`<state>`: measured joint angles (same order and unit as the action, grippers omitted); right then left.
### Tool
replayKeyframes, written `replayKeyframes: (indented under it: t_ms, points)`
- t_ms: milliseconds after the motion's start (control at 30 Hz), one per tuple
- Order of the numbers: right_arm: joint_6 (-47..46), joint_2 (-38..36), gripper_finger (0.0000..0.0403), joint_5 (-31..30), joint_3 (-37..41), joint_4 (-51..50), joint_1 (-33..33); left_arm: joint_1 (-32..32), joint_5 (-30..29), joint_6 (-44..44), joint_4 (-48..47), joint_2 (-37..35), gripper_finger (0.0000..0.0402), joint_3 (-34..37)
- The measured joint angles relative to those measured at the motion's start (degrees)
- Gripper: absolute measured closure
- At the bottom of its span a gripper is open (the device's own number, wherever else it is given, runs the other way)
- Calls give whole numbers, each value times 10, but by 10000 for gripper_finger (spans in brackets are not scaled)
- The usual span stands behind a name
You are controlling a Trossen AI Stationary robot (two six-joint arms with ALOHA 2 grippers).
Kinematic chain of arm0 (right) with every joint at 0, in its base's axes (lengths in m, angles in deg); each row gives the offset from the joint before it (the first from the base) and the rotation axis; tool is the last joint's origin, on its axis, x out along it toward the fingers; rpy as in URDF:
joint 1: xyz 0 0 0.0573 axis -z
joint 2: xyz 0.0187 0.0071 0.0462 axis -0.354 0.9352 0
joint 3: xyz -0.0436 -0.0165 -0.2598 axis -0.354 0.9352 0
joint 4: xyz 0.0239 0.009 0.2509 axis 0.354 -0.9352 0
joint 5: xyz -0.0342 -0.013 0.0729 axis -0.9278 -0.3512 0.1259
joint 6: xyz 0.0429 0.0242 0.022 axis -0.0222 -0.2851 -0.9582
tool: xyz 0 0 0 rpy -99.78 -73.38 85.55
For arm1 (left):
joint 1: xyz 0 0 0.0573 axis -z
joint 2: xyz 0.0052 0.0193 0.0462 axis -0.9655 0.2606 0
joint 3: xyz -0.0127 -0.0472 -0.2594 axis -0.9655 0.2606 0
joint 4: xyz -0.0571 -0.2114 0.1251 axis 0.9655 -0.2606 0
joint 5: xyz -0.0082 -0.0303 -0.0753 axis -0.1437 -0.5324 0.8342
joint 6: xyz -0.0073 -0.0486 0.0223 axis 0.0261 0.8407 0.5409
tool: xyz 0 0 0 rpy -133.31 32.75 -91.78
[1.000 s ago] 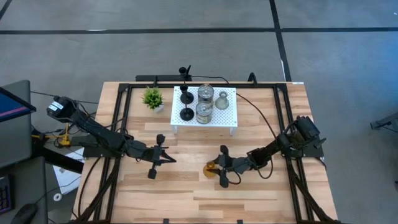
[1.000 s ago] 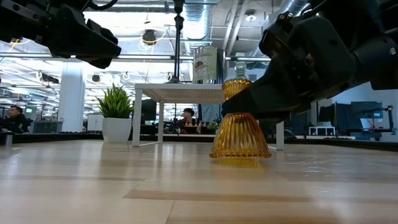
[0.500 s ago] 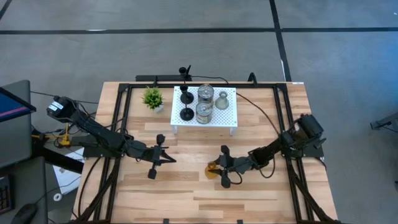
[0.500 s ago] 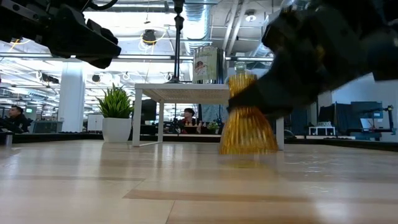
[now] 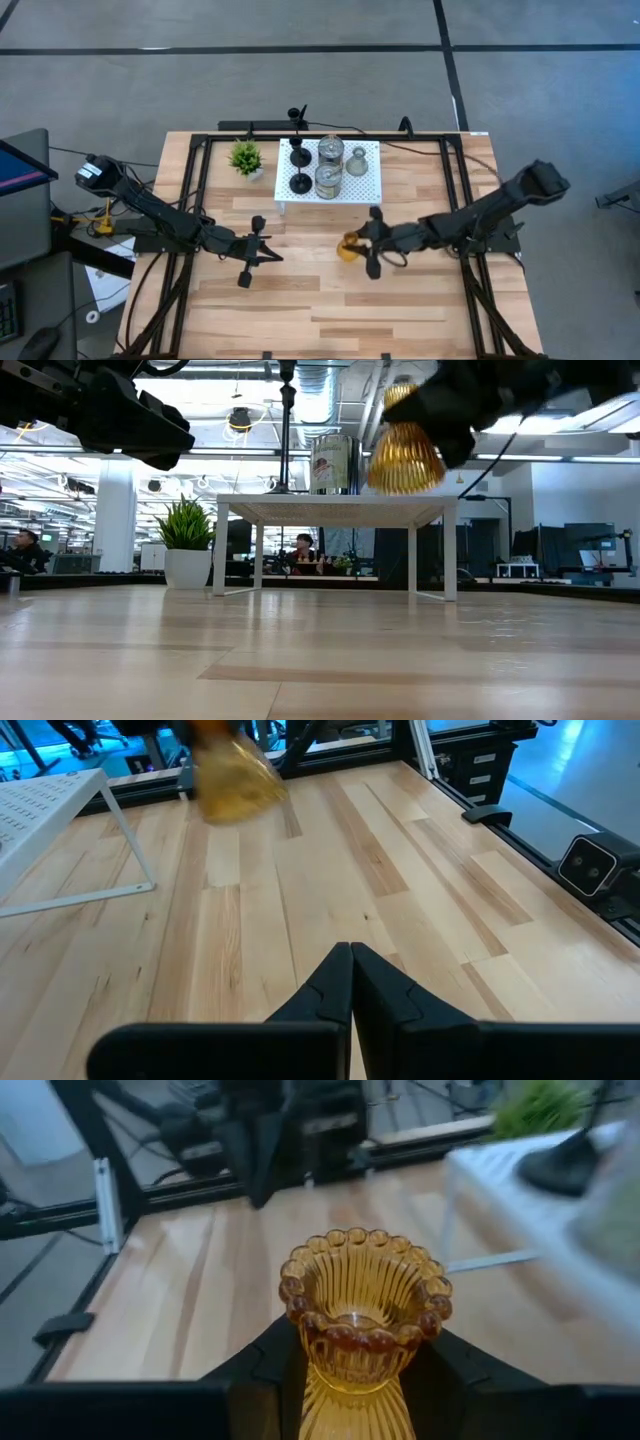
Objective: Pick & Place candle stick holders
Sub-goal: Align the orange glass candle holder with the other green glass candle holder on the shelf
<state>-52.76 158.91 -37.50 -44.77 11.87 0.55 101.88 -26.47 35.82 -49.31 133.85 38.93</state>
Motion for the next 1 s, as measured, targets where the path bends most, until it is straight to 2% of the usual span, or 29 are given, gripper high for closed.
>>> replayKeyframes:
  t_ms: [200, 400, 600, 1000]
  points:
    - [37, -62, 284, 0, -44, -103, 36, 0, -1, 0, 0, 0, 399, 0]
    - [82, -80, 284, -4, -96, -186, 79, 0, -1, 0, 0, 0, 399, 0]
    - [84, -75, 284, -60, -114, -258, 127, 0, -1, 0, 0, 0, 398, 0]
    - [78, -75, 283, -59, -113, -272, 203, 0, -1, 0, 0, 0, 398, 0]
